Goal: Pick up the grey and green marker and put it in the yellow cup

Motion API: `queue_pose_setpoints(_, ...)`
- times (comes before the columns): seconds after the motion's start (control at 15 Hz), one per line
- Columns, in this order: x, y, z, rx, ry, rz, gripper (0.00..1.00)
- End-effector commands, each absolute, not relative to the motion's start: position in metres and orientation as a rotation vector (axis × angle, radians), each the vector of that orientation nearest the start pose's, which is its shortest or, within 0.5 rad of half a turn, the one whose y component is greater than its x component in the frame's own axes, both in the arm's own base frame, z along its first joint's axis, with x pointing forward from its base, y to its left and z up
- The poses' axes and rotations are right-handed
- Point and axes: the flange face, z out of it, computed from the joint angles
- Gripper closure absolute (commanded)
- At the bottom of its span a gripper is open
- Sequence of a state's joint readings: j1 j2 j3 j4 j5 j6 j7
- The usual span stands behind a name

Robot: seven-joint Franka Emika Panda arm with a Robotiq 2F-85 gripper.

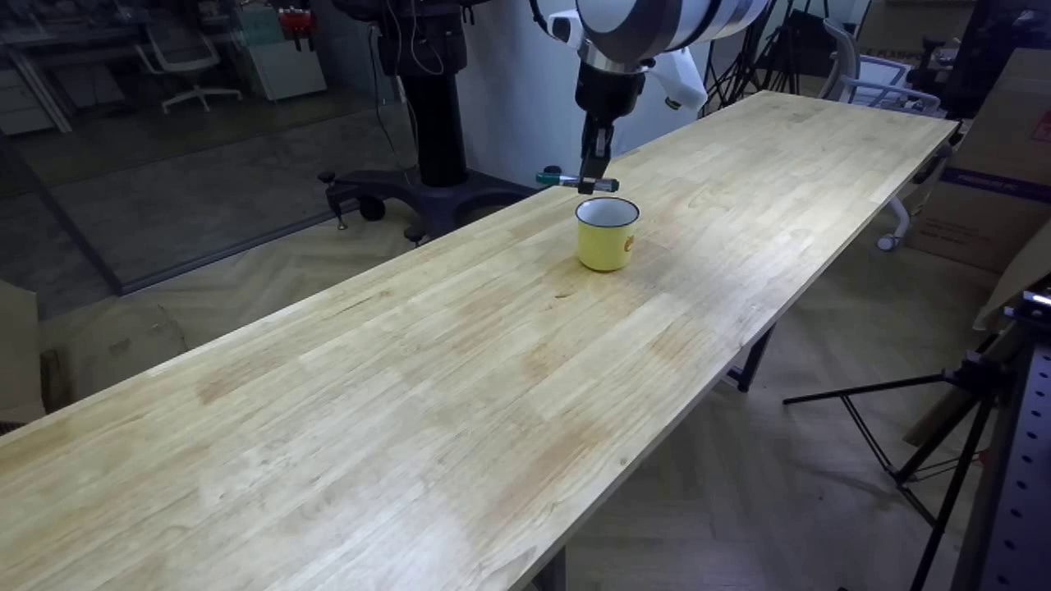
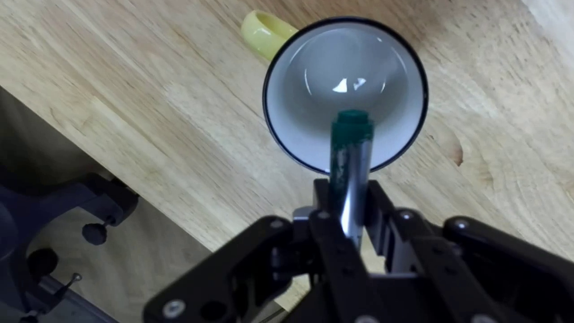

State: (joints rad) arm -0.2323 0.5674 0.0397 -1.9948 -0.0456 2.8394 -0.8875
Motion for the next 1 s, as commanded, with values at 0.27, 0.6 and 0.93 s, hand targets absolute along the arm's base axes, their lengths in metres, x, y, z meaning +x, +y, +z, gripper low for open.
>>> queue_pose_setpoints(0.27, 0.605, -0.127, 0.200, -3.026, -1.123, -0.548, 0.95)
queue_pose_setpoints(0.6, 0.591, -0.131, 0.191, -3.021, -1.092, -0.564, 0.95)
queue_pose_setpoints(0.93, 0.579, -0.135, 0.181, -3.019, -1.071, -0.568, 0.95)
